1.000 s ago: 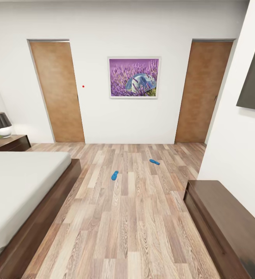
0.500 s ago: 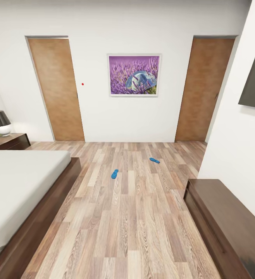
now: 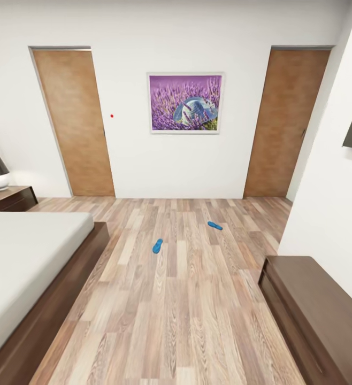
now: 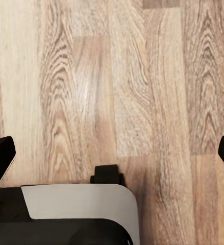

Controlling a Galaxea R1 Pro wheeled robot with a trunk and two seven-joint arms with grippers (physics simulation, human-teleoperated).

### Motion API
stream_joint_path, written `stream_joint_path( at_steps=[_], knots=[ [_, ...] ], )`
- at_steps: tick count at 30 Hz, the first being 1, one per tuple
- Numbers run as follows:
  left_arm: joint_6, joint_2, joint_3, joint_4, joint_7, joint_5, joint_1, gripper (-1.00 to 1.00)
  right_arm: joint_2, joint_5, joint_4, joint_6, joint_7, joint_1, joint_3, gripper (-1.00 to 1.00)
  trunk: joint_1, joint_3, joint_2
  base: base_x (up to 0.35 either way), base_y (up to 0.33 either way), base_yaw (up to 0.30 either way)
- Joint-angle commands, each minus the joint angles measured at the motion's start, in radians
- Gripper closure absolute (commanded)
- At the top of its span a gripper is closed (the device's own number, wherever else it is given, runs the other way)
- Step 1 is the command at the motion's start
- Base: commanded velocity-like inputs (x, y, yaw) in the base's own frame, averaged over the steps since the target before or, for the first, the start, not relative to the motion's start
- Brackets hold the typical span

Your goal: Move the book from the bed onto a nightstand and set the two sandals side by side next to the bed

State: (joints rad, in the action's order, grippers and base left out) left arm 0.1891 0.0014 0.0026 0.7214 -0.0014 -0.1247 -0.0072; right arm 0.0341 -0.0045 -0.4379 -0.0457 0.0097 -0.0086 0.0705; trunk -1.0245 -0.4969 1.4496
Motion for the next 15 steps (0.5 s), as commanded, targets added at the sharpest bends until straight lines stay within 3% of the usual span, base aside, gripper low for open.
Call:
stream_joint_path(
  at_steps=[1, 15],
  knots=[
    [0.003, 0.000, -0.001, 0.000, 0.000, -0.009, -0.001, -1.00, 0.000, 0.000, 0.001, -0.003, 0.001, -0.001, 0.003, -1.00, 0.000, -0.001, 0.000, 0.294, 0.000, 0.000],
    [0.002, 0.000, -0.001, 0.000, 0.000, -0.010, 0.000, -1.00, 0.000, 0.000, 0.001, -0.003, 0.000, -0.001, 0.004, -1.00, 0.000, -0.001, 0.000, 0.249, 0.005, 0.000]
  ],
)
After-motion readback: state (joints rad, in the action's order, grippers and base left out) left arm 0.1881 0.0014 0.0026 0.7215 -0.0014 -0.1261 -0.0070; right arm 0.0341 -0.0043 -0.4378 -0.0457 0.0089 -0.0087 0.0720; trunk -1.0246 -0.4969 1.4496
